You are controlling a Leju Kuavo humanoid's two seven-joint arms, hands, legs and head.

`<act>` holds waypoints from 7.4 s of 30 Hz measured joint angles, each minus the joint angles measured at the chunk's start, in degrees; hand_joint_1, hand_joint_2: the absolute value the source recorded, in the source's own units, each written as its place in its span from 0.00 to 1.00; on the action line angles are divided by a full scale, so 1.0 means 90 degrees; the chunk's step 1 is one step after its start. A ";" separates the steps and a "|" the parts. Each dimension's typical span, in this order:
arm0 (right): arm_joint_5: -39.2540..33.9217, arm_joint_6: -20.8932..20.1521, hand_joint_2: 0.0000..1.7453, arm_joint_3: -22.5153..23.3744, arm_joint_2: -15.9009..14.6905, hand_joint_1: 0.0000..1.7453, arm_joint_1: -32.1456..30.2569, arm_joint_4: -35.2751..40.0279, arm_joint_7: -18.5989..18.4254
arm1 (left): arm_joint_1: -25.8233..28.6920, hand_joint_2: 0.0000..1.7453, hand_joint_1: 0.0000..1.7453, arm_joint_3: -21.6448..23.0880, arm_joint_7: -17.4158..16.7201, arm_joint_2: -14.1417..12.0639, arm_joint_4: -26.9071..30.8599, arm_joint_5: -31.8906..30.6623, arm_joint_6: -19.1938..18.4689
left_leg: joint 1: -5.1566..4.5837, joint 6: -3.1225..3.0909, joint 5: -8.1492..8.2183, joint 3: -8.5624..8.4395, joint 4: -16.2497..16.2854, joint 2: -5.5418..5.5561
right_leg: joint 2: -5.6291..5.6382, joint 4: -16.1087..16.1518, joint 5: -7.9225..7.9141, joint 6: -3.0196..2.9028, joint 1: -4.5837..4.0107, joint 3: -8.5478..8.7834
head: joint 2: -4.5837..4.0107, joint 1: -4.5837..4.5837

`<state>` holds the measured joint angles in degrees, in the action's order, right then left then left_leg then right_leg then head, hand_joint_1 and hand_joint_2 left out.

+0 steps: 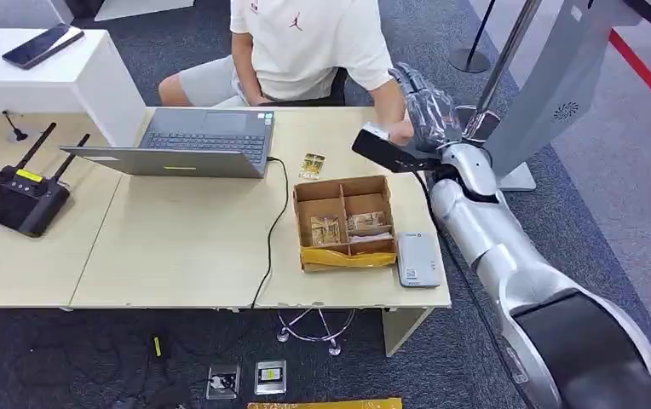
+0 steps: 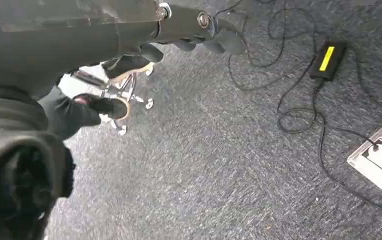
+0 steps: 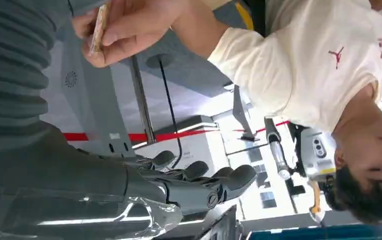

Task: Pass the card to the sensor for recognition and then transmit it.

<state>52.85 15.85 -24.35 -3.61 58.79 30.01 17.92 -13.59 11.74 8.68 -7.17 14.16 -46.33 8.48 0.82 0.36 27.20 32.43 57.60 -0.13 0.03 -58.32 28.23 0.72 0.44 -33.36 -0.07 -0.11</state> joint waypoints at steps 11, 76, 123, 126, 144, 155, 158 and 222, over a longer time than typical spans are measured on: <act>-0.1411 0.1647 1.00 0.0863 -0.1528 0.00 -0.0901 0.0304 -0.0185 | 0.0224 0.00 0.00 -0.0002 -0.0066 0.0002 -0.0002 0.0593 0.0503 | -0.0004 -0.0008 0.0006 -0.0004 0.0007 0.0006 | -0.0008 0.0028 -0.0002 0.0003 0.0005 0.0007 | 0.0000 0.0002; -0.3298 -0.1654 1.00 0.4367 -0.1707 0.00 -0.5186 -0.1863 -0.3791 | 0.0594 0.00 0.00 0.0947 0.1618 -0.1039 -0.0165 -0.0515 0.0932 | 0.0005 0.0001 0.0034 -0.0016 -0.0005 -0.0005 | 0.0001 0.0027 0.0023 0.0001 -0.0004 0.0027 | 0.0000 0.0002; -0.2598 -0.2130 1.00 0.4289 -0.1374 0.00 -0.5206 -0.1880 -0.3565 | 0.0772 0.00 0.00 0.1086 0.1450 -0.1268 -0.0289 -0.0391 -0.0646 | 0.0006 0.0002 0.0034 -0.0018 -0.0006 -0.0004 | -0.0002 0.0027 0.0024 0.0001 -0.0006 0.0030 | 0.0000 0.0000; -0.2598 -0.2125 1.00 0.4282 -0.1372 0.00 -0.5224 -0.1885 -0.3558 | 0.0772 0.00 0.00 0.1086 0.1508 -0.1270 -0.0289 -0.0420 -0.0534 | 0.0006 0.0002 0.0034 -0.0018 -0.0006 -0.0004 | -0.0002 0.0027 0.0024 0.0001 -0.0006 0.0030 | 0.0000 -0.0002; -0.2761 -0.2040 1.00 0.4279 -0.1338 0.00 -0.5313 -0.1919 -0.3546 | 0.0773 0.00 0.00 0.1086 0.1984 -0.1496 -0.0296 -0.0697 0.1029 | 0.0007 0.0002 0.0034 -0.0018 -0.0006 -0.0004 | -0.0001 0.0027 0.0024 0.0000 -0.0007 0.0030 | 0.0000 0.0002; -0.2508 -0.1839 1.00 0.4223 -0.0908 0.00 -0.4921 -0.1921 -0.3830 | -0.0009 0.00 0.00 0.1368 -0.0609 0.1052 -0.0177 -0.1326 0.0884 | -0.0042 -0.0053 0.0005 -0.0005 0.0000 0.0016 | -0.0030 0.0039 -0.0005 0.0057 0.0045 0.0039 | 0.0000 -0.0029; -0.2608 -0.1807 1.00 0.4194 -0.0913 0.00 -0.4958 -0.1921 -0.3762 | -0.0024 0.00 0.00 0.1426 -0.0267 0.1202 -0.0158 -0.1205 0.1132 | -0.0048 -0.0066 0.0023 -0.0026 0.0002 -0.0024 | 0.0011 0.0040 -0.0010 0.0063 0.0050 0.0047 | 0.0000 -0.0041; -0.2200 -0.2227 1.00 0.3985 -0.1243 0.00 -0.5200 -0.1967 -0.3517 | 0.0431 0.00 0.00 -0.1076 0.1049 -0.0910 -0.0294 -0.2856 -0.0185 | -0.0007 -0.0023 0.0051 -0.0036 -0.0004 -0.0009 | 0.0004 0.0037 0.0037 0.0029 0.0008 0.0052 | 0.0000 -0.0049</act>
<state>33.05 -4.20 11.52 -14.80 11.99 12.31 -13.73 -9.71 2.05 18.12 -15.36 11.52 -72.04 6.82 0.76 0.15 27.66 32.10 57.57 -0.21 0.07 -57.99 28.56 0.99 0.51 -32.90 -0.07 -0.55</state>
